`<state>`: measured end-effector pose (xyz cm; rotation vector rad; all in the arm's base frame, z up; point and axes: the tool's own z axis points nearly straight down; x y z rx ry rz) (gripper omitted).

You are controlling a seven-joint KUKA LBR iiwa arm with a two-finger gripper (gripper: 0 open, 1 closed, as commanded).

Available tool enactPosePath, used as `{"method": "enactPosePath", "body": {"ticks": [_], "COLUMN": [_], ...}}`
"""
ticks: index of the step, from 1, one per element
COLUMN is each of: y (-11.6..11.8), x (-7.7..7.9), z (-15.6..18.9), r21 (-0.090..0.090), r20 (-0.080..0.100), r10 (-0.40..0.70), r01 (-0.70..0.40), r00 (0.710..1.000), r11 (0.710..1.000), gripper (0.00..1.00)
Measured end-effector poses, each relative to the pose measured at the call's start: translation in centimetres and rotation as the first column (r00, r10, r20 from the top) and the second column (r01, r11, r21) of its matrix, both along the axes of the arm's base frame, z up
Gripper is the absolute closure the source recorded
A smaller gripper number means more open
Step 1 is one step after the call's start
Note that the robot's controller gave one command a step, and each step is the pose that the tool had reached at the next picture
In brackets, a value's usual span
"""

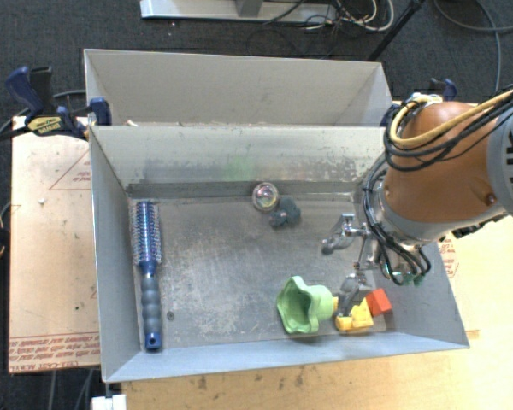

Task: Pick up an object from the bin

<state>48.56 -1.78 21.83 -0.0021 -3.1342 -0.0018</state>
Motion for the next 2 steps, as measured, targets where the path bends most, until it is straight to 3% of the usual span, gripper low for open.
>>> {"method": "enactPosePath", "body": {"ticks": [1, 2], "y": [5.3, 0.1], "x": [0.6, 0.3], "z": [-14.6, -14.4], "r21": [0.001, 0.005], "r20": [0.020, 0.017], "r10": [-0.040, -0.187], "r01": [0.040, 0.186], "r00": [0.999, 0.982], "r11": [0.999, 0.982], "gripper": [0.00, 0.00]}}
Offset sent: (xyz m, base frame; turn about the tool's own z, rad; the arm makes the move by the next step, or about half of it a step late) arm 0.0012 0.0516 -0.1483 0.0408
